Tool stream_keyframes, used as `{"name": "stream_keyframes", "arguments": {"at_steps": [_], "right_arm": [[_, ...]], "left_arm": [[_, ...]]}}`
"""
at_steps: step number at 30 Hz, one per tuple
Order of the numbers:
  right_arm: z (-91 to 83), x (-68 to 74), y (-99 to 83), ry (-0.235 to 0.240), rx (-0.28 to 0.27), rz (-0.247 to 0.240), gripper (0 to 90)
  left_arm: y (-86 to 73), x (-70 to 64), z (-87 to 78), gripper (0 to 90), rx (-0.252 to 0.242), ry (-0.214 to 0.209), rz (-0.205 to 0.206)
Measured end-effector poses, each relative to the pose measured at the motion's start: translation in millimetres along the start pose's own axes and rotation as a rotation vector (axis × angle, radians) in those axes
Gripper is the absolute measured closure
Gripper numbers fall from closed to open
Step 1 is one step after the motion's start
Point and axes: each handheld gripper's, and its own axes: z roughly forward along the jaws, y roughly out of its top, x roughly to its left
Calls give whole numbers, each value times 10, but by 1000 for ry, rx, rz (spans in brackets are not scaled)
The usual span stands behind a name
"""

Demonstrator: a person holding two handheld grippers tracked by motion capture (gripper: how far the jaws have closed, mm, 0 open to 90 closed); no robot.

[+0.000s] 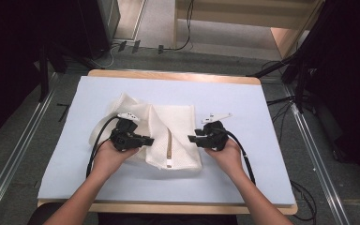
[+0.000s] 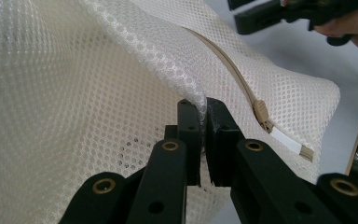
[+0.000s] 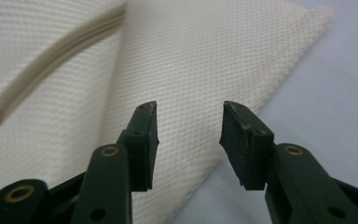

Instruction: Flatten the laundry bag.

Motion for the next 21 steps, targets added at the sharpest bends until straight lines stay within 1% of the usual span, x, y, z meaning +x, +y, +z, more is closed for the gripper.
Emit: {"name": "stream_keyframes", "arguments": {"at_steps": [2, 4, 5, 7, 8, 9, 10, 12, 14, 15, 16, 17, 19, 20, 21], "right_arm": [[91, -61, 23, -31, 5, 14, 552], [183, -112, 40, -62, 13, 18, 543], [226, -133, 45, -71, 20, 30, 541], [312, -184, 42, -76, 39, 37, 544], [319, -201, 41, -71, 22, 43, 555], [325, -214, 54, -67, 25, 62, 564], [330, -224, 60, -63, 22, 72, 586], [337, -221, 66, -84, 24, 62, 666], [357, -212, 74, -84, 21, 41, 763], [367, -200, 79, -96, 21, 31, 813], [374, -213, 87, -92, 19, 16, 847], [372, -230, 101, -78, 26, 36, 869], [364, -282, 116, -59, 25, 73, 881], [357, -302, 120, -64, 26, 73, 884], [344, -314, 122, -80, 26, 67, 885]], "left_arm": [[-18, -11, -12, 867, -5, 2, 9], [-37, -25, -26, 867, -15, 6, 8], [-45, -31, -35, 867, -17, 9, 7], [-62, -39, -55, 867, -25, 11, 5], [-69, -41, -65, 867, -24, 13, 7], [-76, -41, -72, 867, -31, 13, 7], [-80, -39, -79, 867, -29, 14, 7], [-88, -41, -80, 867, -35, 19, 2], [-89, -45, -81, 867, -40, 20, -1], [-89, -50, -85, 867, -43, 20, -1], [-87, -56, -91, 867, -45, 20, 1], [-84, -58, -101, 867, -43, 25, 7], [-80, -61, -115, 868, -53, 19, 8], [-78, -65, -121, 868, -58, 19, 8], [-76, -63, -129, 868, -60, 19, 13]]}}
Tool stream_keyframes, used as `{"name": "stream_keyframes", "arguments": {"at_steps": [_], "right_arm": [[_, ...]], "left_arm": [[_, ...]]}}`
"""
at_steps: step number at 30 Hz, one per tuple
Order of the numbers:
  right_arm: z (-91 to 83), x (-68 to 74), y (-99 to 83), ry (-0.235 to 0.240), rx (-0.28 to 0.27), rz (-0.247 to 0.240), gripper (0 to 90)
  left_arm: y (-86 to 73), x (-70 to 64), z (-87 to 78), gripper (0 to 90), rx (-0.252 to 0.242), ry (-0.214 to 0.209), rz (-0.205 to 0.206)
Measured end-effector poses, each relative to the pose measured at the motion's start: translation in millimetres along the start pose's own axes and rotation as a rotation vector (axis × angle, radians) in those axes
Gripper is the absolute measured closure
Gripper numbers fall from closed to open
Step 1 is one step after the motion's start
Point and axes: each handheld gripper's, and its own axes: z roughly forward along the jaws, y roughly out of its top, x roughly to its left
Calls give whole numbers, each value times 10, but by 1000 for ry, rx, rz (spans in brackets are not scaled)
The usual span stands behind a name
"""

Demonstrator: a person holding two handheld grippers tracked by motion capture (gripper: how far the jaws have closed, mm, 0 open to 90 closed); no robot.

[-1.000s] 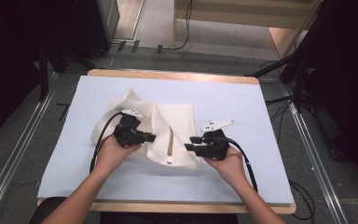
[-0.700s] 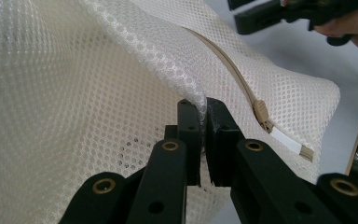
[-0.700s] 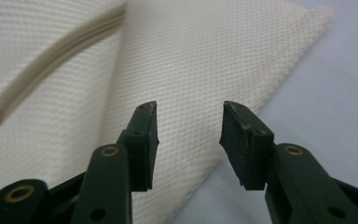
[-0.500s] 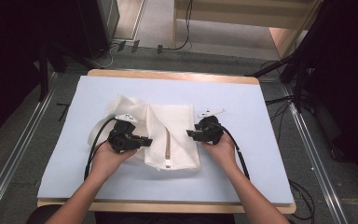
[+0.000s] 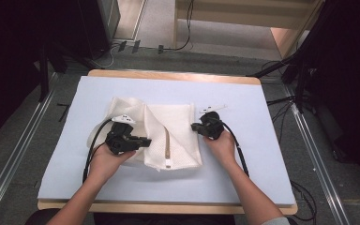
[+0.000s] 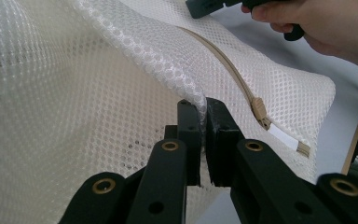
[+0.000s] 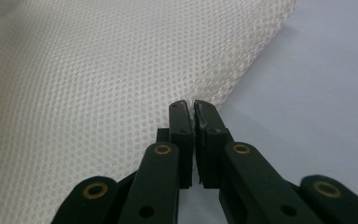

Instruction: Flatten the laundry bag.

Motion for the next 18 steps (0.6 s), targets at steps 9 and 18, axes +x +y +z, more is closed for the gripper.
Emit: {"name": "stream_keyframes", "arguments": {"at_steps": [9, 18], "right_arm": [[-262, -411, -12, -107, -55, 90, 885], [-490, -806, -81, -190, -90, 173, 886]], "left_arm": [[11, -90, -5, 873, -10, -13, 19], [14, -272, 17, 877, -39, -80, 36]]}}
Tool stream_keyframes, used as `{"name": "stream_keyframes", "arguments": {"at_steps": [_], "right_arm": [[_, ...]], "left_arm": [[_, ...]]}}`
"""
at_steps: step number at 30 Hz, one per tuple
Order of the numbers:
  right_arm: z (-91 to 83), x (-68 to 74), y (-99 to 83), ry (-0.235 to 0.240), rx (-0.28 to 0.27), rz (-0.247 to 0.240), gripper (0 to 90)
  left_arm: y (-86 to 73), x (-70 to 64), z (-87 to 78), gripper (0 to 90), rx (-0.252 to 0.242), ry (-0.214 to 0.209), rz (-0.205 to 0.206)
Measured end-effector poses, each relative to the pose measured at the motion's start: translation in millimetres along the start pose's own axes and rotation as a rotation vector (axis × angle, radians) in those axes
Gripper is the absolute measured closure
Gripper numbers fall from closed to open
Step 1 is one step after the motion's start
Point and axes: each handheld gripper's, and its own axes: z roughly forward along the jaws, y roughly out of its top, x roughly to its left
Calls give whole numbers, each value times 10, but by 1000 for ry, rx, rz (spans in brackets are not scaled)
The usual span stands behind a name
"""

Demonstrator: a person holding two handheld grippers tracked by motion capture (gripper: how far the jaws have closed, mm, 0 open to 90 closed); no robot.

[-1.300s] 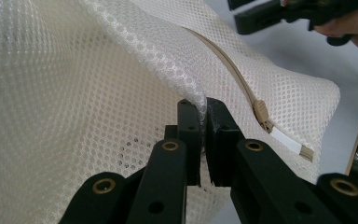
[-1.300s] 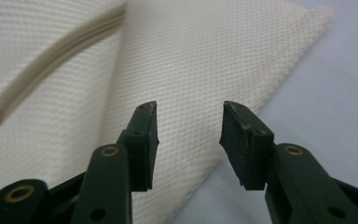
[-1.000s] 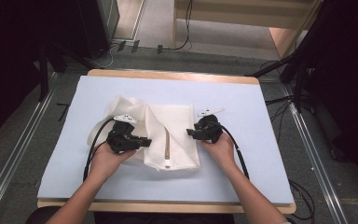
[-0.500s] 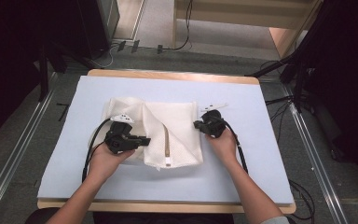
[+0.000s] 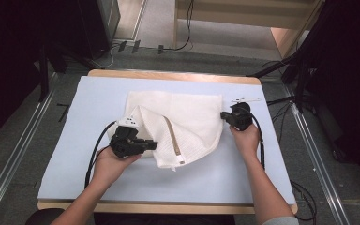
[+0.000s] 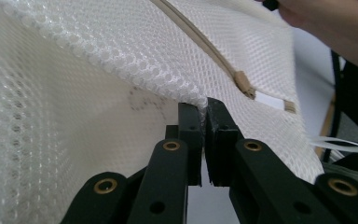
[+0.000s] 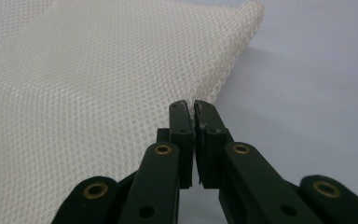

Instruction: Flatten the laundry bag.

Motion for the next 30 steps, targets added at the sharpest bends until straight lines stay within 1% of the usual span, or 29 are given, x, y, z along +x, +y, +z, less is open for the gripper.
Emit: {"name": "stream_keyframes", "arguments": {"at_steps": [1, 2, 3, 4, 6, 8, 10, 12, 13, 14, 15, 16, 17, 20, 21, 23, 24, 25, 26, 28, 30], "right_arm": [[-17, -31, 1, -28, -9, 3, 886], [-30, -67, 0, -47, -18, 6, 886], [-36, -100, -4, -63, -18, 14, 885], [-36, -127, -11, -66, -13, 26, 885], [-17, -146, -27, -53, 3, 38, 876], [-4, -127, -30, -46, 2, 28, 848], [-9, -102, -21, -37, -9, 20, 769], [-45, -75, -4, -39, -26, 13, 729], [-70, -66, 6, -26, -41, 8, 712], [-99, -51, 18, -23, -50, 8, 704], [-124, -36, 24, -15, -58, 7, 699], [-140, -22, 29, -4, -62, 5, 697], [-150, -8, 32, 0, -60, 3, 695], [-151, 14, 26, 12, -45, -3, 695], [-148, 17, 24, 17, -39, -5, 694], [-142, 21, 17, 22, -26, -8, 694], [-140, 26, 15, 27, -22, -10, 693], [-142, 33, 14, 29, -19, -11, 693], [-145, 42, 14, 33, -19, -12, 692], [-157, 59, 13, 44, -17, -14, 688], [-171, 79, 7, 55, -10, -16, 684]], "left_arm": [[-1, -32, 9, 876, 5, -8, 5], [-6, -70, 27, 876, 5, -12, 14], [-8, -103, 41, 876, 15, -9, 29], [-9, -127, 60, 874, 24, -17, 32], [-12, -158, 86, 860, 32, -14, 37], [-11, -180, 95, 812, 47, -9, 40], [-3, -187, 77, 750, 58, -32, 38], [12, -195, 31, 683, 55, -48, 31], [24, -203, -6, 653, 50, -53, 21], [41, -208, -50, 629, 50, -61, 21], [61, -222, -103, 609, 45, -60, 17], [82, -239, -166, 609, 32, -65, 18], [107, -254, -229, 608, 22, -76, 20], [175, -283, -429, 606, -12, -68, 31], [191, -277, -495, 608, -31, -58, 32], [215, -238, -617, 607, -54, -49, 19], [225, -213, -673, 606, -51, -47, 15], [231, -195, -727, 603, -54, -29, 16], [237, -167, -797, 602, -62, -24, 13], [245, -126, -898, 586, -78, -21, 3], [258, -73, -1009, 579, -89, -38, -18]]}}
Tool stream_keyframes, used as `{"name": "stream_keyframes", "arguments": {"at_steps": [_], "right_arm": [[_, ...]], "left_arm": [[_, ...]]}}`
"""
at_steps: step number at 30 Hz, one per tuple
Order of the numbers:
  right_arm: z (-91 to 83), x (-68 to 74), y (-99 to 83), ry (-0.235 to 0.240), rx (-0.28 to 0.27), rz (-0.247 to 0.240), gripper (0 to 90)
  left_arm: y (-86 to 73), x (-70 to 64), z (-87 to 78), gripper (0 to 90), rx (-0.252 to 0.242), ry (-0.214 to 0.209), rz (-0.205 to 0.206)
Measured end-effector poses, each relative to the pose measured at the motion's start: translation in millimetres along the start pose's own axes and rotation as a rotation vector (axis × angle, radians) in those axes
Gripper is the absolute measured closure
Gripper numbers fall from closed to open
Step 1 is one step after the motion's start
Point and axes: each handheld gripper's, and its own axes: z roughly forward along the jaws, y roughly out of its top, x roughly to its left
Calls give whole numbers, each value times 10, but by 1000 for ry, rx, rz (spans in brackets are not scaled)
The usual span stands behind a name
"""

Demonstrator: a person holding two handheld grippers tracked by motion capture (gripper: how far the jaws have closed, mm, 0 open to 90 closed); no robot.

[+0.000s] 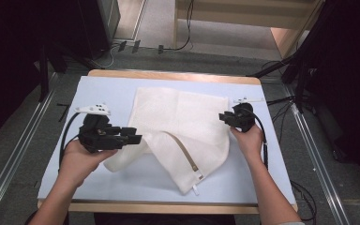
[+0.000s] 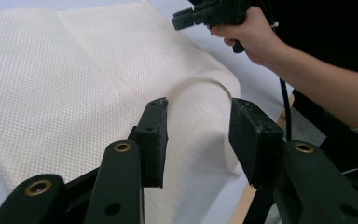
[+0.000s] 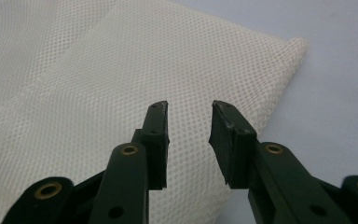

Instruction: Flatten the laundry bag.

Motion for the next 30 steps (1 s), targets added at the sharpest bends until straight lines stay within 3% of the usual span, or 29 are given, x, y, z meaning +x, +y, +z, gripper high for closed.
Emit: {"name": "stream_keyframes", "arguments": {"at_steps": [1, 5, 7, 14, 21, 26, 30], "right_arm": [[-7, 12, -6, 5, 3, -6, 682], [-57, 62, -42, 18, 24, -23, 672], [-91, 81, -67, 33, 23, -24, 660], [-255, 145, -195, 55, 33, -49, 639], [-381, 176, -347, 60, 49, -55, 605], [-463, 214, -458, 61, 60, -64, 580], [-519, 219, -534, 57, 62, -51, 546]], "left_arm": [[11, 22, -47, 572, -7, -13, -16], [20, 106, -116, 564, -34, 43, -24], [13, 162, -57, 558, 0, 105, -16], [-46, 485, 233, 538, 62, 177, -44], [-133, 811, 486, 503, 119, 239, -37], [-223, 1080, 627, 498, 136, 258, -98], [-297, 1195, 724, 501, 165, 276, -120]]}}
